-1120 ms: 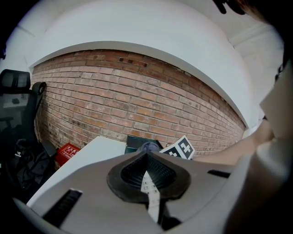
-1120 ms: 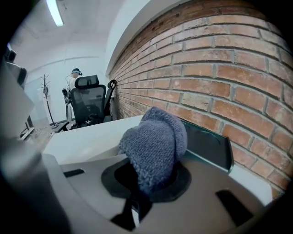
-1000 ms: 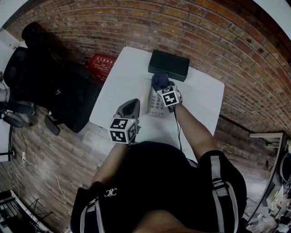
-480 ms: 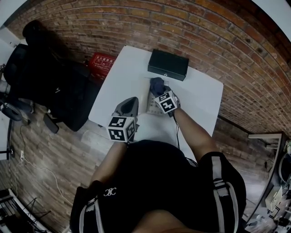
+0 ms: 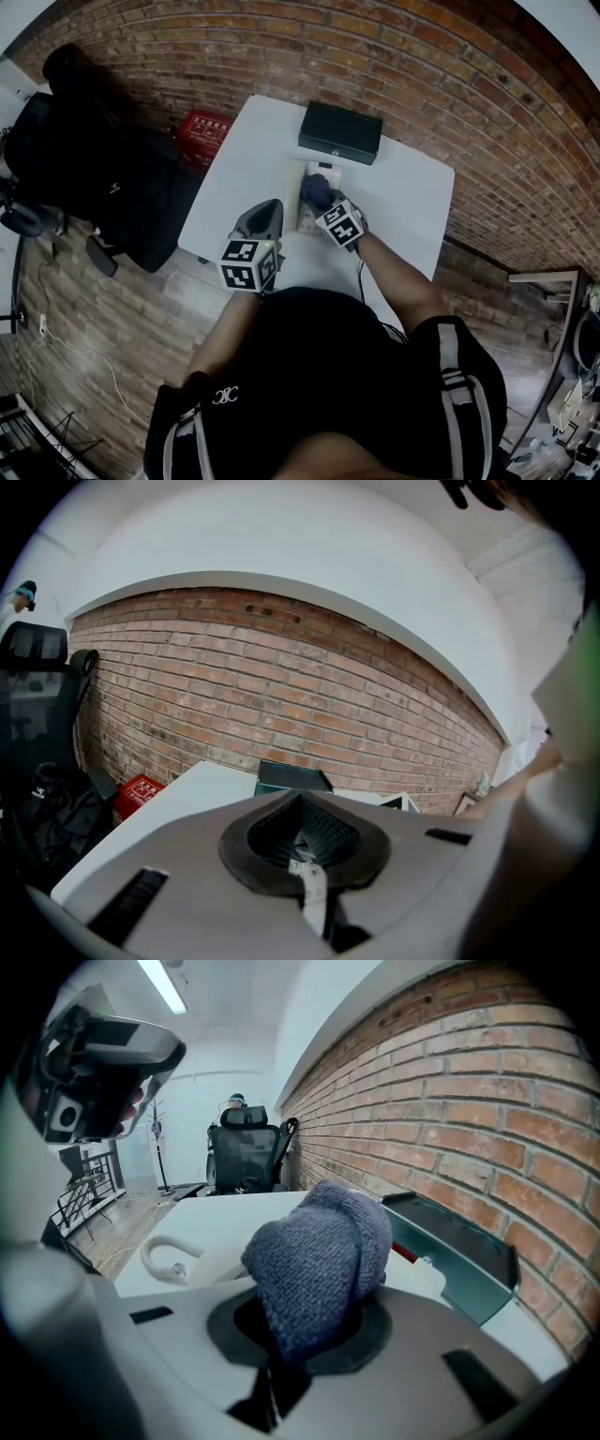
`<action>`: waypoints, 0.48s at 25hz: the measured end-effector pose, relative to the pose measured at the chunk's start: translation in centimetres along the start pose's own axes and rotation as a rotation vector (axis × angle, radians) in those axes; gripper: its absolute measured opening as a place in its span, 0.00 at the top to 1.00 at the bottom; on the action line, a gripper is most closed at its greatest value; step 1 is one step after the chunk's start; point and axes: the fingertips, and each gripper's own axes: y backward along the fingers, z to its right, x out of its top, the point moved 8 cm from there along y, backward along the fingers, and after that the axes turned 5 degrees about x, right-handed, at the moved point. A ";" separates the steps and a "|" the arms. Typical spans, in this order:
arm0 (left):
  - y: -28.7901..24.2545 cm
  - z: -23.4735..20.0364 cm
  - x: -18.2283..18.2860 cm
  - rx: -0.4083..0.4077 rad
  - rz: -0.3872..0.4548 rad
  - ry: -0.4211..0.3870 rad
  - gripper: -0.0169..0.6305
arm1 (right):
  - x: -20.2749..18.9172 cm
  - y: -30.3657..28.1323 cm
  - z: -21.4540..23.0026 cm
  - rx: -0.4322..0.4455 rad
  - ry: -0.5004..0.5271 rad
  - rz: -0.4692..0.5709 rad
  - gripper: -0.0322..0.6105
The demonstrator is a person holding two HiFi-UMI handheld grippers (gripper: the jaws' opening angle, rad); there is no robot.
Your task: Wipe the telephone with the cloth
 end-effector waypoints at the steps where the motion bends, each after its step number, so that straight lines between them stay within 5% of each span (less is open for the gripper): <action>1: 0.0 0.0 0.0 -0.001 0.001 0.003 0.98 | -0.3 0.1 -0.4 0.014 0.004 -0.002 0.90; 12: -0.3 0.4 -0.4 -0.019 0.005 0.019 0.98 | -2.6 1.0 -4.1 0.141 0.017 -0.043 0.90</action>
